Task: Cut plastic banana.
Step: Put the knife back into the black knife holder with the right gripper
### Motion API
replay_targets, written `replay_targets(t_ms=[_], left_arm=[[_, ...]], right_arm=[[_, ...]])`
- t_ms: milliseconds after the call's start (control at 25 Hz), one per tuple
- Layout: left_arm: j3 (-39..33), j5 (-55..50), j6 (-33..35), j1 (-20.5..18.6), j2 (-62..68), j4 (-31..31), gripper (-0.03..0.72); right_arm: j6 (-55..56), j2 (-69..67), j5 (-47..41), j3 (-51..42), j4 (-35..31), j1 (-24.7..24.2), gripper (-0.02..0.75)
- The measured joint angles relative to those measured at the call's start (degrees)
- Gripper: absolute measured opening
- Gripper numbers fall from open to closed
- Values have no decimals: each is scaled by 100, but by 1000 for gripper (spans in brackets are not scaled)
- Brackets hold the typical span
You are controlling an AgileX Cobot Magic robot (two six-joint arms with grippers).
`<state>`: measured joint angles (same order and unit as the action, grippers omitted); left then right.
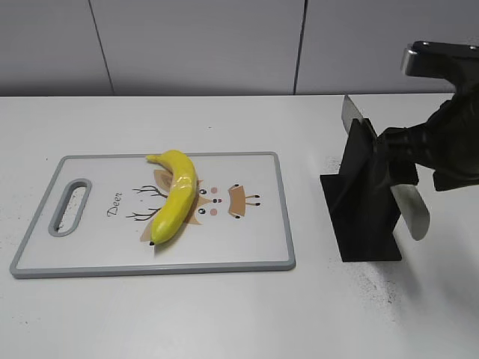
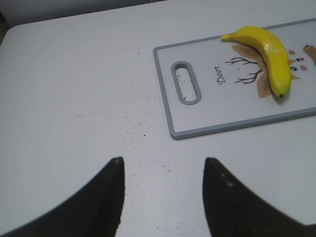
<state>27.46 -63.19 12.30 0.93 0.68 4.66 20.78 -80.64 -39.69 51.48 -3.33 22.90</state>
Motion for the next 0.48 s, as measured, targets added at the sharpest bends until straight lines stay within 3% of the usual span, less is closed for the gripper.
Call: replay_targets(t_ms=[280,480], left_arm=[[0,0,0,0,0,0,490],[0,0,0,0,0,0,490]], right_arm=[[-220,643,-171,285,263,0,635],[-989,1494,-1047,233,273,0,608]])
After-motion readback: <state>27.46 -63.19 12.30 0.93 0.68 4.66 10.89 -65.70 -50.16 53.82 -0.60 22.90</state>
